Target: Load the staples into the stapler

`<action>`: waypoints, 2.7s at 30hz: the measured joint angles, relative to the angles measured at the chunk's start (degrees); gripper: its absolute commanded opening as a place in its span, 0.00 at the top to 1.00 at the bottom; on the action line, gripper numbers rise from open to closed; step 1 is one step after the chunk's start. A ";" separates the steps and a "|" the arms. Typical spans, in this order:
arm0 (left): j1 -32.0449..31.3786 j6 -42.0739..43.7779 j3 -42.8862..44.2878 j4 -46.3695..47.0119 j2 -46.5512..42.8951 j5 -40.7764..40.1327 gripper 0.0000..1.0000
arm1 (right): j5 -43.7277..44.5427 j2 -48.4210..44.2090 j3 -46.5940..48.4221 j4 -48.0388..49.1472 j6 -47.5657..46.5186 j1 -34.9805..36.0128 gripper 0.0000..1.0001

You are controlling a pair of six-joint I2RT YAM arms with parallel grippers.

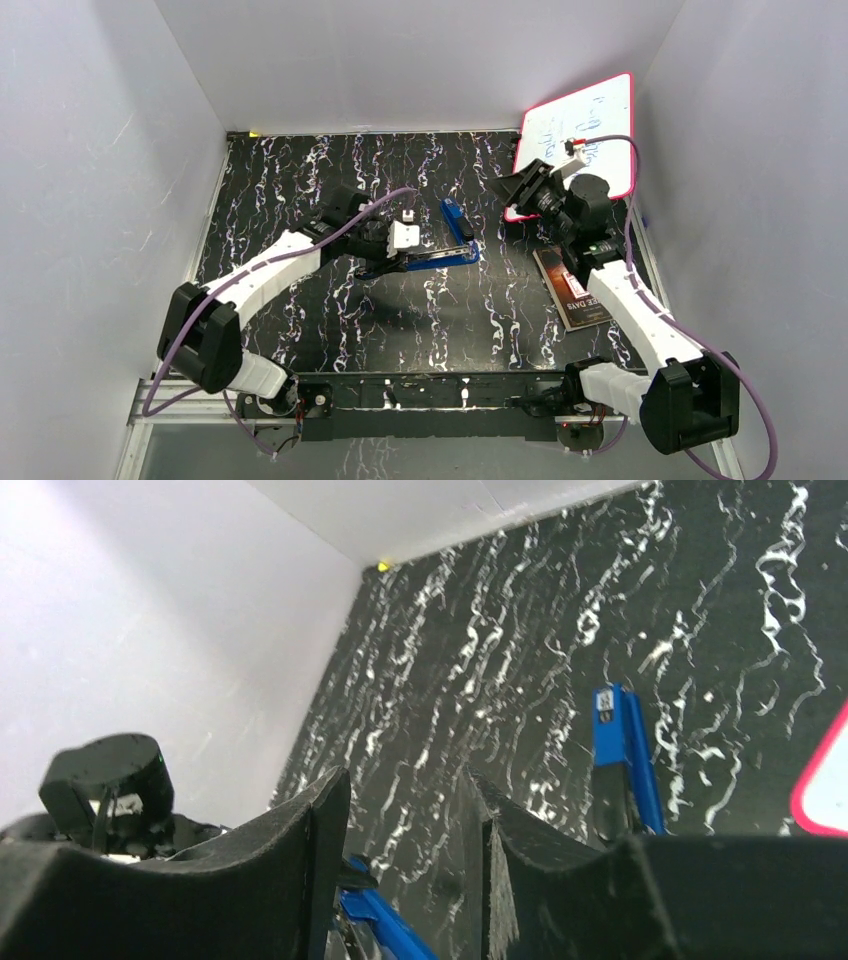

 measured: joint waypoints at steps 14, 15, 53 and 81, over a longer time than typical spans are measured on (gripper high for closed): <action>-0.11 17.73 3.43 -13.92 11.17 -10.10 1.00 | -6.27 -0.22 -7.89 -2.82 -8.79 -0.09 0.46; -0.31 18.21 3.65 -14.08 11.74 -10.93 1.00 | -6.69 -0.17 -8.33 -2.78 -9.05 -0.09 0.46; 0.61 -26.69 -9.03 23.91 -10.62 -31.10 0.20 | 2.14 6.23 -14.43 0.90 -37.05 23.15 0.35; 4.96 -50.53 -9.33 22.40 -14.99 -58.95 0.16 | 3.87 29.73 -2.47 -6.78 -53.88 32.13 0.61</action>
